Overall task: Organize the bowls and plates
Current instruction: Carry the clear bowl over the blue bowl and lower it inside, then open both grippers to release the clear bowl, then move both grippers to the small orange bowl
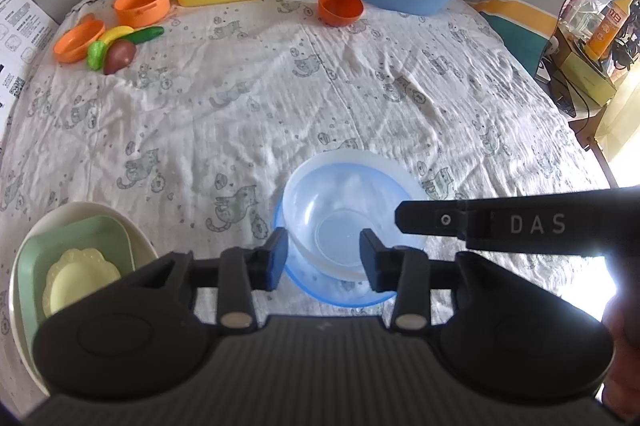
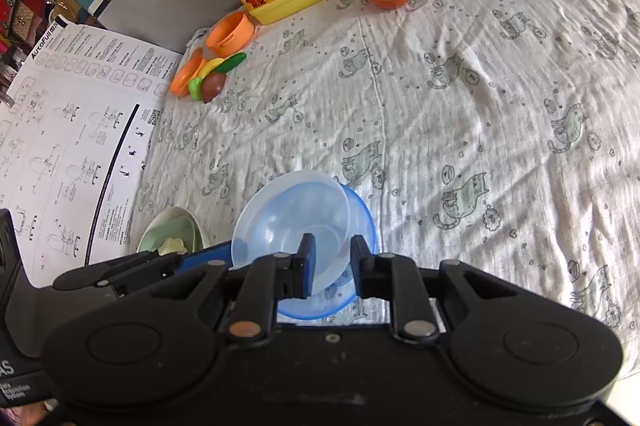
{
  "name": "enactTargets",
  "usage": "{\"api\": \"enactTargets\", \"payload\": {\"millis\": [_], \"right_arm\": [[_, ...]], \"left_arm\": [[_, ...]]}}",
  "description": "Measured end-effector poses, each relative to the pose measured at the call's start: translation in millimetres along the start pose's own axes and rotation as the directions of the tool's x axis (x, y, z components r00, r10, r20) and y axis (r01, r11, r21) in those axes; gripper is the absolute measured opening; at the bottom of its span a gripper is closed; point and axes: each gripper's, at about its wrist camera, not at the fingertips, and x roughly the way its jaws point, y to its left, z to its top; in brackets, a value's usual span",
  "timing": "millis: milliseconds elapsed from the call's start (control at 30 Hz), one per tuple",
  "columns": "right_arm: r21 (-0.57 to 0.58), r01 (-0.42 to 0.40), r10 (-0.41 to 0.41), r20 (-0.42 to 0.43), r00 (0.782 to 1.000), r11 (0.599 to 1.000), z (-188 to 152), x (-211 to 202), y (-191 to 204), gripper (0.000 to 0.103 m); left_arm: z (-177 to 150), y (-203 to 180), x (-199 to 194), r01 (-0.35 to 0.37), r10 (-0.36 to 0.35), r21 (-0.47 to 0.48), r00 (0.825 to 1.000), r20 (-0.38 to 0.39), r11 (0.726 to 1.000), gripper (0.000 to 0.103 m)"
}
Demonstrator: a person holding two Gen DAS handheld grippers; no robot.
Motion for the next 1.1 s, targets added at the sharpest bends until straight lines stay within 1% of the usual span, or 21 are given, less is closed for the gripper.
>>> {"api": "enactTargets", "payload": {"millis": [33,67,100,133,167,200,233,300,400,567,800,1100], "right_arm": [[0.002,-0.007,0.007,0.001,1.000,1.000,0,0,0,0.036],[0.000,-0.004,0.004,0.006,1.000,1.000,1,-1,1,0.040],[-0.011,0.012,-0.012,0.022,1.000,1.000,2,-3,3,0.054],[-0.024,0.030,-0.029,0.040,0.999,0.999,3,-6,4,0.075],[-0.029,0.039,-0.038,0.054,0.998,0.999,4,-9,4,0.087],[-0.026,0.037,-0.035,0.066,0.997,0.999,6,-11,3,0.102],[-0.024,0.038,-0.036,0.080,0.996,0.999,7,-13,2,0.103],[-0.029,0.060,-0.057,0.090,0.994,0.998,8,-14,1,0.103],[-0.020,0.092,-0.090,0.085,0.992,0.996,9,-11,-5,0.103],[0.002,0.113,-0.113,0.067,0.991,0.994,6,-7,-13,0.103],[0.011,0.130,-0.131,0.066,0.989,0.991,5,-7,-15,0.103],[0.028,0.138,-0.139,0.057,0.989,0.990,8,-4,-19,0.103]], "left_arm": [[0,0,-1,0.006,-0.006,0.000,1.000,0.004,1.000,0.049],[1,0,-3,-0.001,0.001,-0.001,1.000,0.012,1.000,0.057],[1,-1,-5,-0.018,0.018,0.005,0.999,0.026,1.000,0.061],[1,0,-8,-0.034,0.034,0.012,0.999,0.042,0.999,0.072],[1,1,-12,-0.042,0.041,0.016,0.997,0.060,0.999,0.089],[0,2,-15,-0.050,0.049,0.012,0.996,0.077,0.999,0.097],[-1,5,-18,-0.058,0.057,0.007,0.994,0.094,0.998,0.103],[-2,10,-21,-0.067,0.067,0.001,0.992,0.108,0.998,0.103],[-4,20,-20,-0.066,0.069,-0.033,0.993,0.091,0.997,0.103],[-8,34,-15,-0.077,0.082,-0.081,0.995,0.064,0.994,0.103],[-6,32,-13,-0.085,0.089,-0.073,0.994,0.057,0.994,0.103],[0,32,-8,-0.077,0.081,-0.073,0.995,0.052,0.994,0.103]]}}
